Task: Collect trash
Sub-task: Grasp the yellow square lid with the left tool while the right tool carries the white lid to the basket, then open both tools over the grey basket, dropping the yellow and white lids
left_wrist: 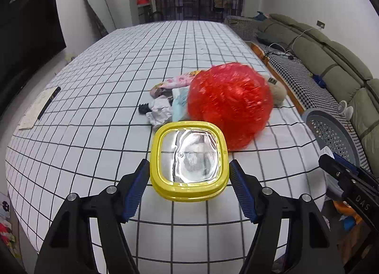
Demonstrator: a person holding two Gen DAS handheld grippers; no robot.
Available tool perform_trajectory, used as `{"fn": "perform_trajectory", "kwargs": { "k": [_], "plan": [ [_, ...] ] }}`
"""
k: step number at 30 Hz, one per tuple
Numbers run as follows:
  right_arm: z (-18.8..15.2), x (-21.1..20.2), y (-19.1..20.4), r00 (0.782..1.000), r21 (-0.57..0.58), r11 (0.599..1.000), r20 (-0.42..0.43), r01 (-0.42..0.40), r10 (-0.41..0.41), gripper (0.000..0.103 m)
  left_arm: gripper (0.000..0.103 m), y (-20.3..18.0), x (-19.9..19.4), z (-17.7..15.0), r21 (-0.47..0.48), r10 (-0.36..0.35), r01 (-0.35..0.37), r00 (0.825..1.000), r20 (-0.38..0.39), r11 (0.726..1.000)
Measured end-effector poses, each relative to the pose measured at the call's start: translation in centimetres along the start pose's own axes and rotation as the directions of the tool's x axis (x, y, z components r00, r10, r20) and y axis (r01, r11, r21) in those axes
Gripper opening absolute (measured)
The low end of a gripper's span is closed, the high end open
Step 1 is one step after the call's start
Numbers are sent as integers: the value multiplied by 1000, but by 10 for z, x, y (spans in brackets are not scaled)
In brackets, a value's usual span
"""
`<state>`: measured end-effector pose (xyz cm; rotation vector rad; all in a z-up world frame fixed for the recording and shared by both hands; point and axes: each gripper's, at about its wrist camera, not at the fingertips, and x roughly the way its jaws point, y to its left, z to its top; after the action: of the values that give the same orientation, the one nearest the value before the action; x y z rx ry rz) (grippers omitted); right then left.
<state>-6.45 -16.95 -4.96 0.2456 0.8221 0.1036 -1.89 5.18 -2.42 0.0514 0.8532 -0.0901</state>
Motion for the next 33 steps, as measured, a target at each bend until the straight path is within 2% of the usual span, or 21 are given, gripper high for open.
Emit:
{"fn": "perform_trajectory", "kwargs": {
  "k": [6, 11, 14, 24, 33],
  "plan": [
    [-4, -27, -32, 998, 26, 998, 26, 55, -55, 39, 67, -57, -11, 15, 69, -123, 119, 991, 58, 991],
    [-6, -35, -79, 993, 91, 989, 19, 118, -120, 39, 67, -118, -6, 19, 171, -210, 201, 977, 36, 965],
    [-5, -37, -106, 988, 134, 980, 17, 147, -151, 39, 67, -149, 4, 23, 223, -236, 228, 972, 10, 948],
    [-2, -23, -174, 986, 217, 961, -32, 168, -165, 39, 67, -228, 46, 25, 322, -251, 274, 961, -113, 906],
    [-5, -12, -199, 980, 226, 954, -70, 198, -187, 39, 69, -249, 70, 24, 325, -248, 296, 952, -179, 898]
  ]
}}
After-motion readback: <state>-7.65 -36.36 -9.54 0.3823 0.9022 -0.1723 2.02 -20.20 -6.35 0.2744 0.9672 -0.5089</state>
